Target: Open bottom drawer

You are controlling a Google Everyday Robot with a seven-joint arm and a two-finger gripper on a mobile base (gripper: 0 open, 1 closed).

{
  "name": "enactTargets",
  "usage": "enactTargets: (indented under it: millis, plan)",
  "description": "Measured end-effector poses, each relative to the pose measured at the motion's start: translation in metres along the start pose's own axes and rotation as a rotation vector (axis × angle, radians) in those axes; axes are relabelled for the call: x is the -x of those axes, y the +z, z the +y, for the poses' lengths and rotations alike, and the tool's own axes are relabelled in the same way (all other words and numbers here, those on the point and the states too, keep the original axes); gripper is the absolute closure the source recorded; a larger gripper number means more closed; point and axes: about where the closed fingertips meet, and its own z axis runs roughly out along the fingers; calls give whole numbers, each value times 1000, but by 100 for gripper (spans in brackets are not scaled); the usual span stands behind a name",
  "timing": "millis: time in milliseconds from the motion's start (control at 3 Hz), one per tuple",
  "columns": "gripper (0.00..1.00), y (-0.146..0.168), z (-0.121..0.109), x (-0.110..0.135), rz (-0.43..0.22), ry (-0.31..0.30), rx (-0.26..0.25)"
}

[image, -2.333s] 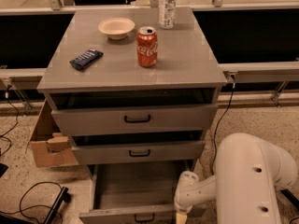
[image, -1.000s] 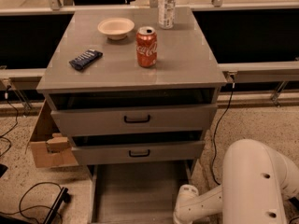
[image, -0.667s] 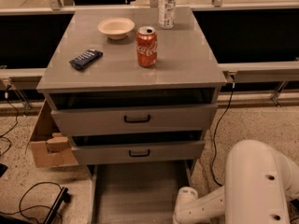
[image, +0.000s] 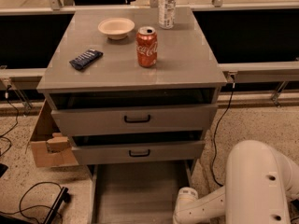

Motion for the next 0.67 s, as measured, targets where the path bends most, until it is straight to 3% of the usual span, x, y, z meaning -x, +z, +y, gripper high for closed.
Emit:
enactTargets:
  millis: [667]
  plan:
    - [100, 0, 0, 0, 0, 0, 0]
